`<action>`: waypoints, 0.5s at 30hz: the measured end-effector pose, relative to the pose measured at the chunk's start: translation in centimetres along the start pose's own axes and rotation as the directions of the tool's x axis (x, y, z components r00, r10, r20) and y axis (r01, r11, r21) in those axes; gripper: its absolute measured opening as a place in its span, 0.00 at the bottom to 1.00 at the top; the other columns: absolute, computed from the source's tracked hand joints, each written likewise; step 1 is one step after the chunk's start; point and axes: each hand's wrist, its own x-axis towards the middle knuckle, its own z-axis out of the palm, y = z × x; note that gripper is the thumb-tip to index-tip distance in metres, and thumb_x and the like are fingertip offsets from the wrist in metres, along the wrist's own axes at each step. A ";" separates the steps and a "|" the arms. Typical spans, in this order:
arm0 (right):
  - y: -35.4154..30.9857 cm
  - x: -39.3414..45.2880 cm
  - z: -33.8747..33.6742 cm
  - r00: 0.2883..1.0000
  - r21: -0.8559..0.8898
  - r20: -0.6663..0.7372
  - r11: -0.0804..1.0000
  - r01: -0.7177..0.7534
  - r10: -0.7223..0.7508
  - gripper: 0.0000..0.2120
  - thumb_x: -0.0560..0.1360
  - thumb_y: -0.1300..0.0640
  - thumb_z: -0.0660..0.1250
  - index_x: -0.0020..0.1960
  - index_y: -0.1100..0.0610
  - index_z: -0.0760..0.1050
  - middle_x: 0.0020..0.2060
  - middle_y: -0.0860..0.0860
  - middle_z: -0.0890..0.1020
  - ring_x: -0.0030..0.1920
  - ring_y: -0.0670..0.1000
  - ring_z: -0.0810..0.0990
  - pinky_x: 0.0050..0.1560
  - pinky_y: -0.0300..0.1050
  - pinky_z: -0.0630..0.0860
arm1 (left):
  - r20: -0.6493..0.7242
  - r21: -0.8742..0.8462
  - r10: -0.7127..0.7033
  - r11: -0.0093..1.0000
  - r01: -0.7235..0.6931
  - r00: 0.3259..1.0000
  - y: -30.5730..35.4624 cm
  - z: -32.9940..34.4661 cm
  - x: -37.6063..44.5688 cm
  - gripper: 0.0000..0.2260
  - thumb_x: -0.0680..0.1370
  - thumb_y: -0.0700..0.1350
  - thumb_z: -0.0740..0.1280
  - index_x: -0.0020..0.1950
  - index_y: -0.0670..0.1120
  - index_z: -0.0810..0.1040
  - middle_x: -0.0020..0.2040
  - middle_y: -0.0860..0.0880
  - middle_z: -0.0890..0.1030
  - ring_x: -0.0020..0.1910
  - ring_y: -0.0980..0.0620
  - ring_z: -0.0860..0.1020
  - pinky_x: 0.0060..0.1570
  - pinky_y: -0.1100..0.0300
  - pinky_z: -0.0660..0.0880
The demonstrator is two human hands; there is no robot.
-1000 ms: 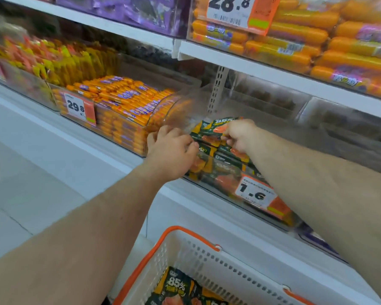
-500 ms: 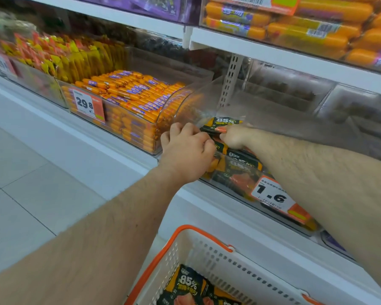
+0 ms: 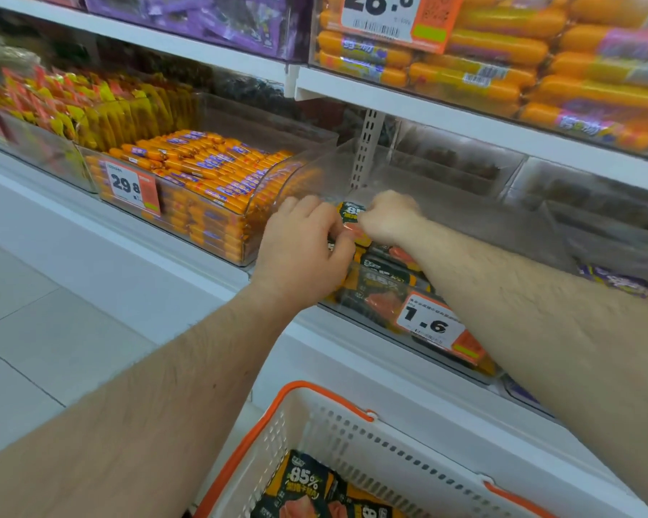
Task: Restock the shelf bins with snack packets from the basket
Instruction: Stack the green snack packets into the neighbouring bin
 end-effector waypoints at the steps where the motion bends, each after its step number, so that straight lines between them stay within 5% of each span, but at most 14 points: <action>1: 0.0 -1.7 -0.6 0.995 0.035 -0.104 0.999 0.012 -0.008 0.11 0.74 0.53 0.62 0.51 0.56 0.79 0.43 0.53 0.80 0.42 0.56 0.78 0.38 0.44 0.72 | 0.100 -0.077 0.000 0.997 0.007 0.995 0.5 -0.2 -0.2 0.13 0.78 0.49 0.62 0.35 0.47 0.72 0.35 0.50 0.75 0.39 0.47 0.72 0.38 0.54 0.67; 3: 0.5 -5.3 -1.0 0.919 0.037 -0.368 0.986 0.163 -0.138 0.08 0.73 0.55 0.61 0.46 0.55 0.79 0.41 0.52 0.80 0.43 0.57 0.77 0.41 0.48 0.75 | 0.422 -0.122 -0.010 0.990 0.068 0.906 1.5 -0.6 -1.1 0.19 0.80 0.53 0.58 0.32 0.45 0.71 0.31 0.48 0.75 0.35 0.46 0.73 0.34 0.55 0.67; 4: 0.8 -7.3 -0.9 0.821 0.019 -0.520 0.957 0.289 -0.237 0.08 0.73 0.56 0.61 0.42 0.56 0.78 0.38 0.52 0.79 0.42 0.57 0.77 0.41 0.49 0.75 | 0.579 -0.104 -0.017 0.990 0.094 0.815 1.9 -0.5 -1.7 0.21 0.80 0.55 0.57 0.34 0.44 0.75 0.34 0.47 0.77 0.36 0.46 0.75 0.36 0.55 0.69; 6: 1.4 -11.0 0.3 0.594 0.021 -0.718 0.842 0.539 -0.363 0.06 0.70 0.59 0.63 0.36 0.59 0.76 0.32 0.52 0.77 0.37 0.57 0.74 0.39 0.50 0.72 | 0.838 0.001 -0.052 0.996 0.094 0.544 2.0 0.2 -3.4 0.20 0.81 0.55 0.57 0.43 0.42 0.79 0.42 0.47 0.81 0.42 0.48 0.77 0.44 0.56 0.72; 8: 2.3 -14.2 3.0 0.489 0.060 -0.777 0.728 0.683 -0.396 0.06 0.69 0.61 0.64 0.35 0.61 0.77 0.30 0.54 0.76 0.35 0.57 0.73 0.38 0.48 0.70 | 0.956 0.116 -0.105 0.993 -0.023 0.275 1.9 1.2 -5.4 0.18 0.81 0.53 0.59 0.42 0.40 0.76 0.41 0.45 0.78 0.40 0.45 0.75 0.44 0.54 0.71; 10: 3.4 -17.3 6.7 0.553 0.194 -0.755 0.686 0.701 -0.352 0.07 0.70 0.62 0.64 0.36 0.62 0.78 0.30 0.53 0.75 0.34 0.55 0.73 0.39 0.45 0.68 | 0.981 0.180 -0.171 0.979 -0.099 0.095 2.0 2.1 -7.2 0.16 0.81 0.52 0.60 0.40 0.41 0.72 0.36 0.45 0.72 0.34 0.46 0.69 0.39 0.55 0.67; 12: 5.0 -20.0 11.0 0.728 0.397 -0.637 0.702 0.592 -0.254 0.08 0.72 0.59 0.63 0.37 0.61 0.78 0.31 0.48 0.75 0.35 0.49 0.71 0.39 0.40 0.68 | 0.975 0.221 -0.221 0.967 -0.128 0.014 2.4 2.6 -8.4 0.16 0.80 0.51 0.60 0.45 0.39 0.77 0.37 0.44 0.72 0.34 0.45 0.69 0.41 0.54 0.68; 15: 7.5 -22.8 17.4 0.993 0.625 -0.113 0.776 0.083 -0.015 0.11 0.76 0.58 0.63 0.35 0.55 0.74 0.30 0.46 0.72 0.34 0.47 0.70 0.38 0.44 0.70 | 0.971 0.237 -0.240 0.960 -0.150 -0.007 3.1 2.8 -9.3 0.19 0.81 0.50 0.60 0.57 0.34 0.76 0.42 0.40 0.76 0.43 0.42 0.76 0.48 0.50 0.73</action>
